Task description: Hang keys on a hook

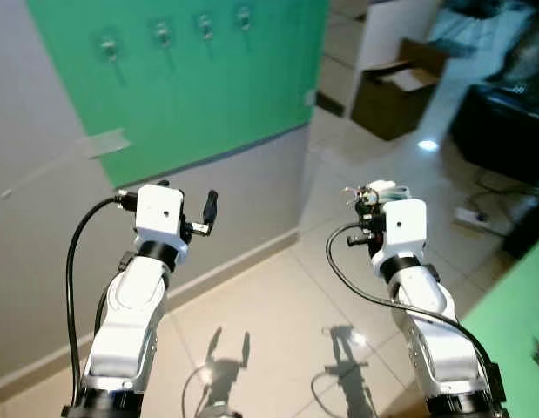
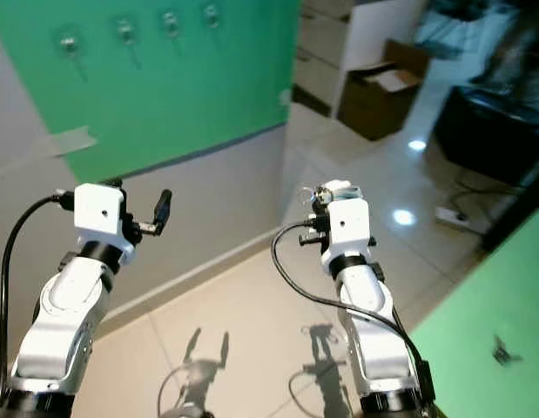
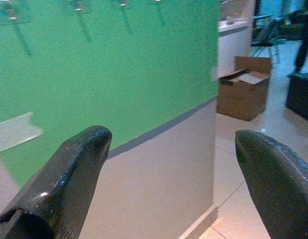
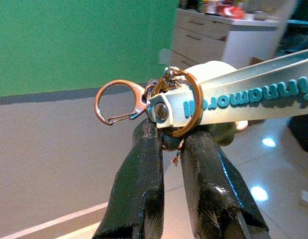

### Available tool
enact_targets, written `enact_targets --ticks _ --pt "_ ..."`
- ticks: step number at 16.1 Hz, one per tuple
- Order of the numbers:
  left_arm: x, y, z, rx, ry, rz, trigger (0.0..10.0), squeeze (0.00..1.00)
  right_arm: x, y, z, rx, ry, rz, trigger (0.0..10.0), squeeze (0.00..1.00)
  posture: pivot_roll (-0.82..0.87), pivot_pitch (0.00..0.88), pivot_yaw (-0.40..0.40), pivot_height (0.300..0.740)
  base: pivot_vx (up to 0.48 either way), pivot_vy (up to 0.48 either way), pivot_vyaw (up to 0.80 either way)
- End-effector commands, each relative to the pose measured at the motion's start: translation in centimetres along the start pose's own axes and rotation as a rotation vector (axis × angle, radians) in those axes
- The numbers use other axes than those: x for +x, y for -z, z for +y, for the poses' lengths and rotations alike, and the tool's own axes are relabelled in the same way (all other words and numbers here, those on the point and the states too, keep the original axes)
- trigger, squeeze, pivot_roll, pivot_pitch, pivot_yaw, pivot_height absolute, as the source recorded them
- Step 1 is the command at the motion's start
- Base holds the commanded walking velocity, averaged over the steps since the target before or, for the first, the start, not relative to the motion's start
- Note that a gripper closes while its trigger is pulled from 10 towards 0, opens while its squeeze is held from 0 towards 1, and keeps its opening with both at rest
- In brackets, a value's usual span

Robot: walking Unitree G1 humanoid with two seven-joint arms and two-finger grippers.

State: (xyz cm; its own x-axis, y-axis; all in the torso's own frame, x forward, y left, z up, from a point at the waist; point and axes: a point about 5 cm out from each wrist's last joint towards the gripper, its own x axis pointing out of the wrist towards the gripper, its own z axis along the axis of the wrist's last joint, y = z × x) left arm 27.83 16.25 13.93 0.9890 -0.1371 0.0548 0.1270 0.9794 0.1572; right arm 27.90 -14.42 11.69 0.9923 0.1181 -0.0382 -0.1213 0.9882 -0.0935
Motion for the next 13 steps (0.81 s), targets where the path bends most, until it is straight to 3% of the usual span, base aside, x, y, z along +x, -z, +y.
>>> enact_targets --ticks 1,8,13 --pt "0.0 -0.1 -0.3 0.009 0.010 0.002 10.0 0.00 0.1 -0.1 -0.6 -0.001 0.035 0.000 10.0 0.00 -0.08 0.038 0.011 0.740 0.311 0.000 0.00" --pt "-0.4 0.0 -0.8 0.001 0.001 0.010 10.0 0.00 0.8 -0.4 0.1 -0.012 -0.009 -0.014 10.0 0.00 -0.04 0.019 -0.015 0.740 0.329 0.000 0.00" --pt "-0.7 0.0 -0.1 0.015 -0.030 0.010 10.0 0.00 1.4 -0.3 0.3 0.002 -0.011 -0.022 10.0 0.00 -0.02 0.000 -0.026 0.740 0.351 0.000 0.56"
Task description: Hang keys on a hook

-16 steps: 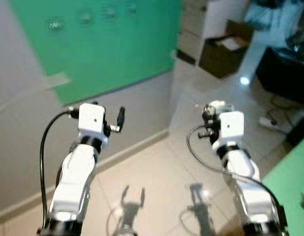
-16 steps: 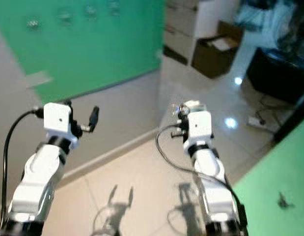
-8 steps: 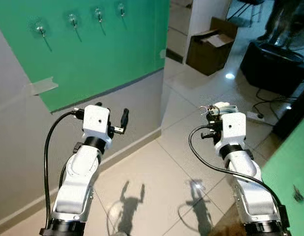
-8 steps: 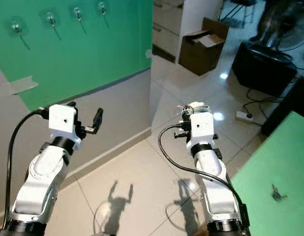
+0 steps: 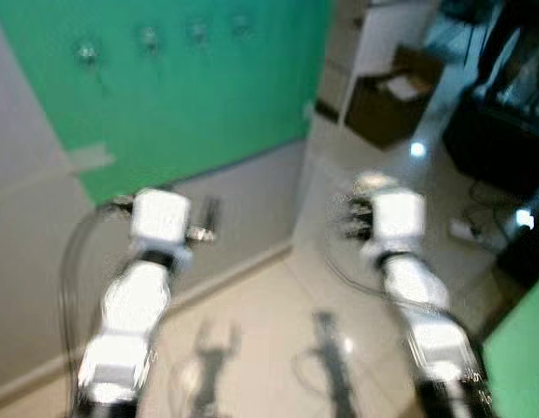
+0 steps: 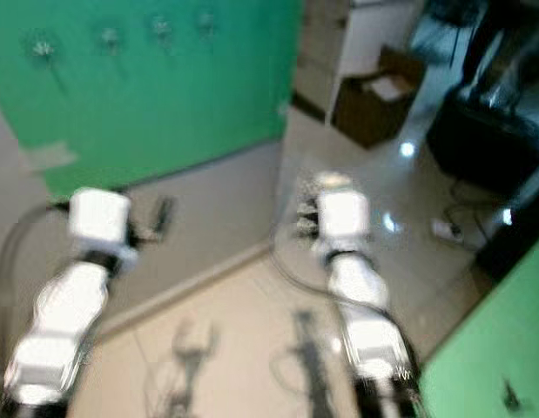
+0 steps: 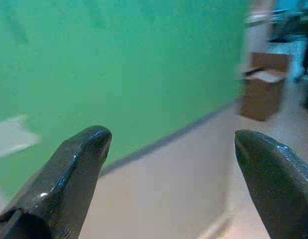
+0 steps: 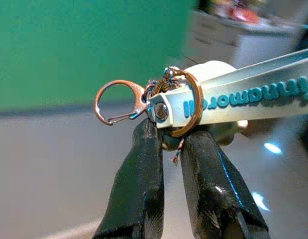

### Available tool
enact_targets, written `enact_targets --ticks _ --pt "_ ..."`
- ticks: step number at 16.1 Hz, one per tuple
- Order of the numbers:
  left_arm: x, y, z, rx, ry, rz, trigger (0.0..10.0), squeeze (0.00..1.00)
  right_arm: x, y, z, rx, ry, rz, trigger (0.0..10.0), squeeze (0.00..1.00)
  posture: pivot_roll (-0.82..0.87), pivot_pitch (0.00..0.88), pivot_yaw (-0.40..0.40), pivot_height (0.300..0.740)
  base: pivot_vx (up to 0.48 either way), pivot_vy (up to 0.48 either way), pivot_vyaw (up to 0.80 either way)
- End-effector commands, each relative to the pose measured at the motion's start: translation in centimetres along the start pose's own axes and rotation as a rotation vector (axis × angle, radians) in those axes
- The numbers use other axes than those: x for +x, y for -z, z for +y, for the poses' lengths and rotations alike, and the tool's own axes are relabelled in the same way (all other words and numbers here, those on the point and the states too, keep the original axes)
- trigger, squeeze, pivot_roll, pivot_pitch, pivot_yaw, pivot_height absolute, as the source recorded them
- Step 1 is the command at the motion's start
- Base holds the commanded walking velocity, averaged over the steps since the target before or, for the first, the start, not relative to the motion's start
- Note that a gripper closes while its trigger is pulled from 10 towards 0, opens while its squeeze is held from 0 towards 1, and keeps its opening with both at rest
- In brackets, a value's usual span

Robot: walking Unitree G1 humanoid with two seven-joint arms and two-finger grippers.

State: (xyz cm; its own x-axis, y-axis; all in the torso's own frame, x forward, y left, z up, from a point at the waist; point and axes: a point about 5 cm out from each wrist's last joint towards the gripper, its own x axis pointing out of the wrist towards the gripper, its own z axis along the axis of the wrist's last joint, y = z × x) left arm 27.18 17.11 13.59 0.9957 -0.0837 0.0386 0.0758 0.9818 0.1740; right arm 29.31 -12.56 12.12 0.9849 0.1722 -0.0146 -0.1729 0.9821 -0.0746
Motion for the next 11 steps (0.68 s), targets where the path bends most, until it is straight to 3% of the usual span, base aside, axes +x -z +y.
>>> enact_targets --ticks 1,6,11 --pt "0.0 -0.4 -0.8 -0.005 0.020 -0.014 10.0 0.00 -0.3 0.3 -1.3 -0.016 0.043 0.006 10.0 0.00 -0.02 0.000 -0.026 0.740 0.352 0.000 0.54" --pt "-0.4 -0.3 -1.1 0.008 0.026 -0.007 10.0 0.00 -0.1 0.6 -1.0 0.001 0.010 0.009 10.0 0.00 0.00 0.003 -0.039 0.740 0.354 0.000 0.00" --pt "-0.7 -0.7 -0.3 0.032 0.012 -0.008 10.0 0.00 0.3 0.3 -0.3 0.032 -0.030 -0.015 10.0 0.00 0.03 0.015 -0.045 0.740 0.355 0.000 0.76"
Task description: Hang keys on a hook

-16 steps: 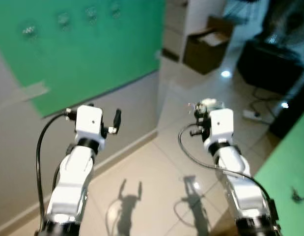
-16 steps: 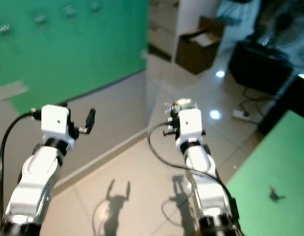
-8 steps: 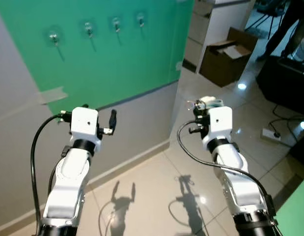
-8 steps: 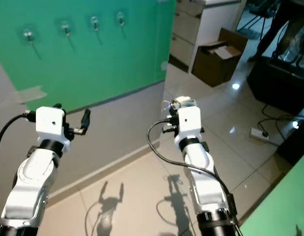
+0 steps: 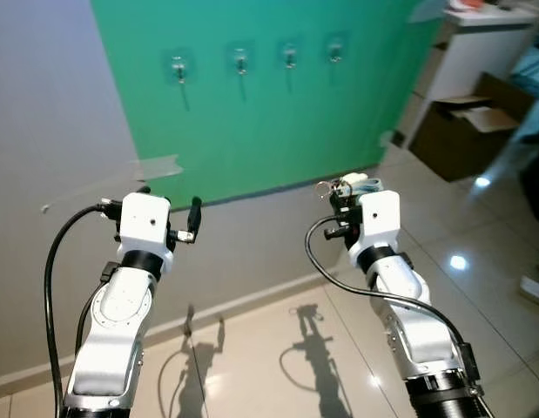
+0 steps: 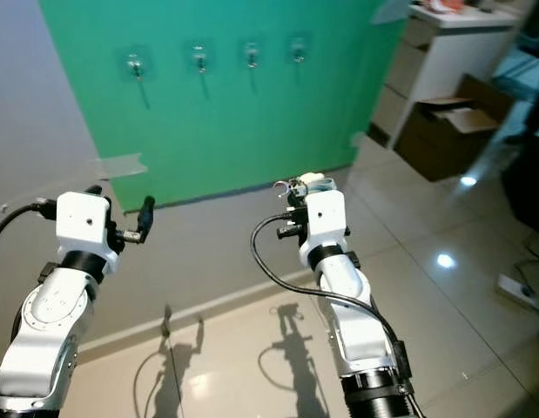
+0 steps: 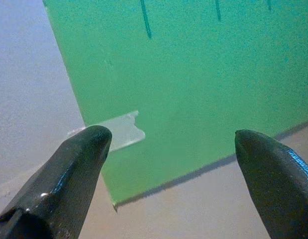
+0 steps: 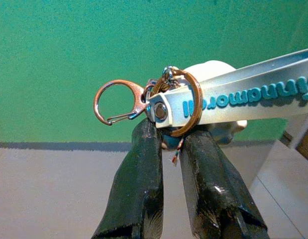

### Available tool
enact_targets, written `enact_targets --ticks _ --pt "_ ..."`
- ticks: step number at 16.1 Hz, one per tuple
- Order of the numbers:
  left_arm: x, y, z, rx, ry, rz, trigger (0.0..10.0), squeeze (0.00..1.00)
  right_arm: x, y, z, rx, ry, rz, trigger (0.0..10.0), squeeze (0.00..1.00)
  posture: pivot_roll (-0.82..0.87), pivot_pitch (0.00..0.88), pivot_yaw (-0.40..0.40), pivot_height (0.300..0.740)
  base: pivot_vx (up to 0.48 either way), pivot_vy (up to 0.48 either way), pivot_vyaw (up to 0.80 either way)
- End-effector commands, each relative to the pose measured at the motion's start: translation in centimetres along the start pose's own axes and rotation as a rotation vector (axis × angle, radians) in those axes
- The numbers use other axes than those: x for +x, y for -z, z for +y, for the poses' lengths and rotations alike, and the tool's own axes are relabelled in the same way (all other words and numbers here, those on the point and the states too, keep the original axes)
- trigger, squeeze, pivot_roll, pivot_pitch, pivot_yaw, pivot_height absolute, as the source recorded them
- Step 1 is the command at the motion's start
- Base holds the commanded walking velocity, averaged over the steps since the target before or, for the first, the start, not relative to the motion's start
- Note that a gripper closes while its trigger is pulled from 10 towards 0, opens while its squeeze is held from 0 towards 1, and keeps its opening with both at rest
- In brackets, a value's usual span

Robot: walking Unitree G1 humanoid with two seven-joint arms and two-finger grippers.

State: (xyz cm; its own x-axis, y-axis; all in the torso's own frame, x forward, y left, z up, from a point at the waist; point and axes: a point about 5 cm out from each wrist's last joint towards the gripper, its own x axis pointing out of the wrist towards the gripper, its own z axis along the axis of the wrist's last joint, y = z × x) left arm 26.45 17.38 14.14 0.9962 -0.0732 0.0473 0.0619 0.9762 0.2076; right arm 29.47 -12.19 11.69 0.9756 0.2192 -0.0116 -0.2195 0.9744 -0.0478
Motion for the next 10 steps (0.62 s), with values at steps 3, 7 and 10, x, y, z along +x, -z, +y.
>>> enact_targets --ticks 3,7,10 --pt "0.2 -0.1 -0.6 -0.003 0.025 0.003 10.0 0.00 0.2 -0.5 -0.9 0.006 0.032 -0.029 10.0 0.00 0.01 0.013 -0.037 0.740 0.359 0.000 0.53" --pt "0.9 -0.4 -1.3 -0.025 0.045 -0.006 10.0 0.00 -0.2 -1.1 -1.4 0.004 -0.001 -0.056 10.0 0.00 -0.03 0.015 -0.025 0.740 0.356 0.000 0.00" --pt "2.0 -0.2 -2.4 -0.069 0.106 -0.009 10.0 0.00 -1.7 -2.0 -1.0 0.054 -0.177 -0.102 10.0 0.00 -0.09 0.000 0.018 0.740 0.000 0.000 0.00"
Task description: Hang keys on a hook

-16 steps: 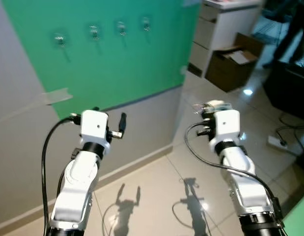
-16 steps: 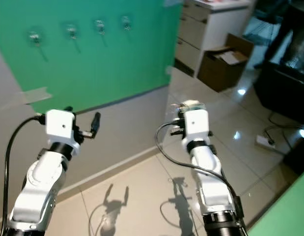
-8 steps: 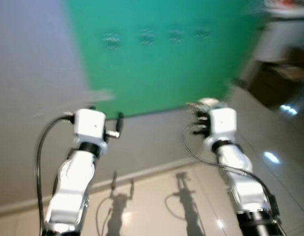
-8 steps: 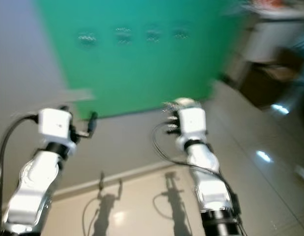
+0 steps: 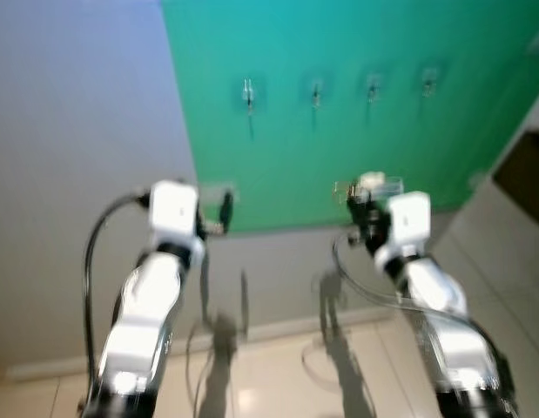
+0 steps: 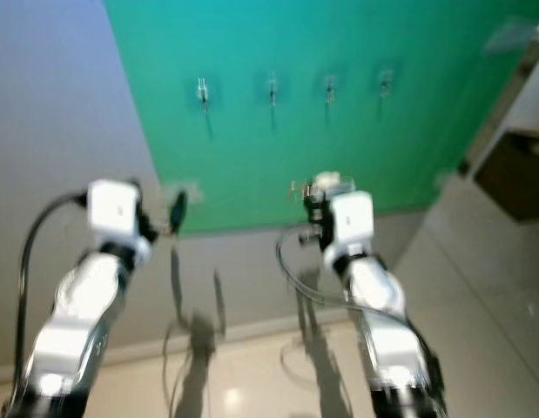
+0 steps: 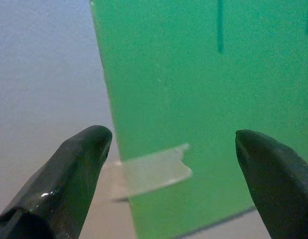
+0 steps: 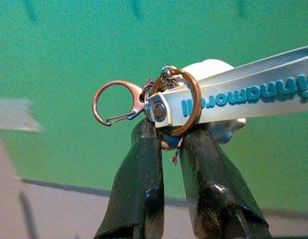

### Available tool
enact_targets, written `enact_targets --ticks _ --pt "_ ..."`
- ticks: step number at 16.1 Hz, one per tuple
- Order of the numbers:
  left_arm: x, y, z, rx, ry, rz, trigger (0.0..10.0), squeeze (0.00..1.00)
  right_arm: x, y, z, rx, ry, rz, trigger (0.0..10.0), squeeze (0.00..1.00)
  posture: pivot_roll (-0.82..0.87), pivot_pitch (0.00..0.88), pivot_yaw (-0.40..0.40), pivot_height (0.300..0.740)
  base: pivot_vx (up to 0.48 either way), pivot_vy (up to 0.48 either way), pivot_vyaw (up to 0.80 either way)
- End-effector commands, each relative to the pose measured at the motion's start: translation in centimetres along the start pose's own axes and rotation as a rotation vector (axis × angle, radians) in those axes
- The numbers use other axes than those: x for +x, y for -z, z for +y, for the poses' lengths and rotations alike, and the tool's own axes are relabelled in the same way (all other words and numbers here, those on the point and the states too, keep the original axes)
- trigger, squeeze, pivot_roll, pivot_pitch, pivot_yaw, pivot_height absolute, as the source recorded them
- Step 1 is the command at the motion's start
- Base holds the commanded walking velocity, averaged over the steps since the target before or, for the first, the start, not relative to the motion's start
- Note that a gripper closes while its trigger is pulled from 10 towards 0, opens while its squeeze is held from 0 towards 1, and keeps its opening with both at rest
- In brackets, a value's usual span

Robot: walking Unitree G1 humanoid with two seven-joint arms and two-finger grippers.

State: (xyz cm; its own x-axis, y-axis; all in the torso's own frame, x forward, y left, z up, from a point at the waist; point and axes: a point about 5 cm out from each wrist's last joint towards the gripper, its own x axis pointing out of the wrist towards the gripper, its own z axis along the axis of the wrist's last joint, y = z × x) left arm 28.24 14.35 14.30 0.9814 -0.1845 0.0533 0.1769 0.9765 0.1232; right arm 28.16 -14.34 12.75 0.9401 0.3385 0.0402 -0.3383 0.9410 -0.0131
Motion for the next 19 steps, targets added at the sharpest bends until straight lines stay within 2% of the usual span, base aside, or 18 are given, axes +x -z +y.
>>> enact_targets --ticks 1,4,5,6,7,10,15,17,19 --pt "0.3 0.3 0.1 0.031 0.021 0.011 10.0 0.00 -0.2 -1.2 0.8 0.030 -0.074 -0.049 10.0 0.00 -0.10 0.000 0.026 0.740 0.000 0.000 0.00" --pt "0.7 0.6 -0.9 0.049 0.087 0.017 10.0 0.00 -1.0 -1.5 0.2 0.022 -0.092 -0.053 10.0 0.00 -0.13 0.000 0.032 0.740 0.000 0.000 0.00" --pt "0.8 0.3 -1.0 0.028 0.090 0.007 10.0 0.00 -1.0 -2.2 0.2 0.047 -0.096 -0.071 10.0 0.00 -0.13 0.006 0.034 0.740 0.000 0.000 0.00" --pt "0.9 0.3 -1.0 0.001 0.072 0.003 10.0 0.00 -1.0 -2.7 0.3 0.076 -0.122 -0.094 10.0 0.00 -0.14 0.011 0.040 0.740 0.000 0.000 0.00" --pt "1.0 0.4 -1.0 0.007 0.072 0.008 10.0 0.00 -0.9 -2.9 0.5 0.053 -0.154 -0.092 10.0 0.00 -0.13 0.021 0.040 0.740 0.000 0.000 0.00" --pt "0.9 0.1 -1.1 0.042 0.122 -0.007 10.0 0.00 -0.7 -3.8 1.5 0.086 -0.235 -0.121 10.0 0.00 -0.12 0.038 0.045 0.740 0.000 0.000 0.00" --pt "1.1 -0.8 -0.4 0.048 0.139 -0.047 10.0 0.00 0.7 -6.5 2.5 0.158 -0.372 -0.205 10.0 0.00 -0.11 0.043 0.049 0.740 0.000 0.000 0.00" --pt "1.1 -1.1 -0.4 0.034 0.141 -0.062 10.0 0.00 2.5 -8.2 3.0 0.188 -0.397 -0.263 10.0 0.00 -0.11 0.035 0.046 0.740 0.000 0.000 0.00" --pt "1.2 -1.4 -0.8 0.032 0.168 -0.076 10.0 0.00 3.5 -8.8 3.4 0.188 -0.409 -0.278 10.0 0.00 -0.11 0.037 0.041 0.740 0.000 0.000 0.00"
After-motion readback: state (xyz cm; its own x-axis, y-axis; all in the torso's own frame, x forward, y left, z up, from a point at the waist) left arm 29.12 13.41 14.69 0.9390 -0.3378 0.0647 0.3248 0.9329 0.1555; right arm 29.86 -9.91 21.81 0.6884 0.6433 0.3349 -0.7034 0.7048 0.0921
